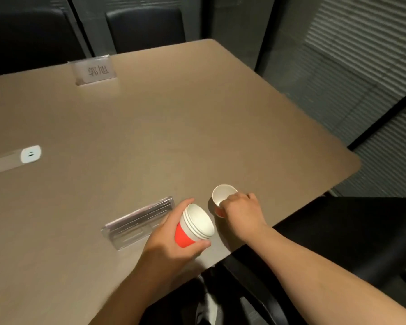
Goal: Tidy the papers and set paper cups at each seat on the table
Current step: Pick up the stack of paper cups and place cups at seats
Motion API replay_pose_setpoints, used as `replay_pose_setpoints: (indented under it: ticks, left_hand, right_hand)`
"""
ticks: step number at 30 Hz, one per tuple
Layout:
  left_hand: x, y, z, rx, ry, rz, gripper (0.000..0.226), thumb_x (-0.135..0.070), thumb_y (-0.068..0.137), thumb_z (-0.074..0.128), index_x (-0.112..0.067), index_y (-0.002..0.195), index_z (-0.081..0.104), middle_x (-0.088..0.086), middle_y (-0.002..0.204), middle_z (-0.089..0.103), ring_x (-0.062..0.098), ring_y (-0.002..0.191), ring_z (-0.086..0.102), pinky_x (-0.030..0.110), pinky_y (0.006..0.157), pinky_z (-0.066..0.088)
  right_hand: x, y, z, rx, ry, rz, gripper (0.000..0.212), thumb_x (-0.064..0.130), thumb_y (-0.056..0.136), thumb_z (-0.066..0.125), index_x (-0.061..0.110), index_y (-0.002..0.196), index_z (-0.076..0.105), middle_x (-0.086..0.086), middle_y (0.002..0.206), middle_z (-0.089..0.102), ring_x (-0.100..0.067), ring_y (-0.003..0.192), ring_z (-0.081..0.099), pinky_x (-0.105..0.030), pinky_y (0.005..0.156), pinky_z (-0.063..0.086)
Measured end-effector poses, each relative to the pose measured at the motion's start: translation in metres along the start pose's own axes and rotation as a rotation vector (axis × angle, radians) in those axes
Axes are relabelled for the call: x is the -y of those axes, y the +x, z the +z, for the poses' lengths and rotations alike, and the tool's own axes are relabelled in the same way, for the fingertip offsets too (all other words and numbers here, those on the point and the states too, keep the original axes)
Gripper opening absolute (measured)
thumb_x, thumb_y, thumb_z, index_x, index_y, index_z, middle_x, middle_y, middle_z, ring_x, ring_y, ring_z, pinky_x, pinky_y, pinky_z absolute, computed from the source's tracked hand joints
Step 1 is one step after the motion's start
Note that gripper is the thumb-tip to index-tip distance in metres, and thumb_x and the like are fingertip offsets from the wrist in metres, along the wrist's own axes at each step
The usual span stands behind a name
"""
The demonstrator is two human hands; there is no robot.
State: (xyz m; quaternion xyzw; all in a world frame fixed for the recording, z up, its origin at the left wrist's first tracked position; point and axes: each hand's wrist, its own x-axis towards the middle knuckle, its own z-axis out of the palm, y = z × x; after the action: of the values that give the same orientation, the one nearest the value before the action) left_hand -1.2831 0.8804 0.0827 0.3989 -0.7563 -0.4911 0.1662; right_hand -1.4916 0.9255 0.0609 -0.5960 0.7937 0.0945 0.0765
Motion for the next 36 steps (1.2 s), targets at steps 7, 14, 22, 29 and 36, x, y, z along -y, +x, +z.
replay_pose_setpoints:
  ticks: [7,14,22,29,36]
  left_hand:
    - [-0.023,0.035,0.024,-0.006,0.047,-0.040,0.089,-0.046,0.059,0.086,-0.055,0.134,0.039,-0.026,0.130,0.053,-0.004,0.113,0.055,0.013,0.085,0.050]
    - [-0.107,0.068,0.113,0.055,0.038,0.087,0.082,-0.040,0.064,0.079,-0.059,0.131,0.036,-0.025,0.121,0.060,-0.007,0.106,0.059,0.017,0.084,0.049]
    - [-0.233,0.109,0.278,0.127,0.081,0.276,0.076,-0.055,0.058,0.084,-0.047,0.123,0.048,-0.024,0.112,0.066,-0.004,0.101,0.063,0.029,0.088,0.054]
    - [-0.325,0.158,0.409,0.236,0.067,0.407,0.082,-0.052,0.061,0.084,-0.041,0.132,0.046,-0.021,0.121,0.062,-0.001,0.107,0.061,0.031,0.091,0.054]
    - [-0.366,0.247,0.476,0.267,0.023,0.385,0.065,-0.030,0.066,0.090,-0.038,0.119,0.052,-0.027,0.112,0.061,0.004,0.097,0.066,0.025,0.082,0.056]
  right_hand:
    - [-0.040,0.004,-0.008,-0.045,0.354,-0.103,0.035,0.029,0.093,0.053,0.023,0.127,0.061,-0.002,0.129,0.063,-0.025,0.123,0.053,-0.035,0.101,0.038]
    - [-0.132,-0.069,-0.084,-0.214,0.911,-0.194,0.016,0.026,0.094,0.059,0.021,0.102,0.071,0.006,0.093,0.068,-0.008,0.089,0.062,-0.019,0.078,0.047]
    - [-0.331,-0.146,-0.076,-0.284,0.849,-0.017,0.026,0.032,0.089,0.060,0.011,0.074,0.066,-0.005,0.066,0.065,-0.017,0.064,0.059,-0.042,0.066,0.047]
    - [-0.503,-0.191,-0.077,-0.385,1.008,0.135,0.013,0.026,0.089,0.065,0.015,0.084,0.072,-0.005,0.077,0.070,-0.018,0.074,0.065,-0.041,0.072,0.052]
    - [-0.626,-0.158,-0.070,-0.429,1.201,0.210,0.012,0.024,0.088,0.065,0.018,0.092,0.075,-0.010,0.089,0.074,-0.025,0.086,0.070,-0.049,0.082,0.055]
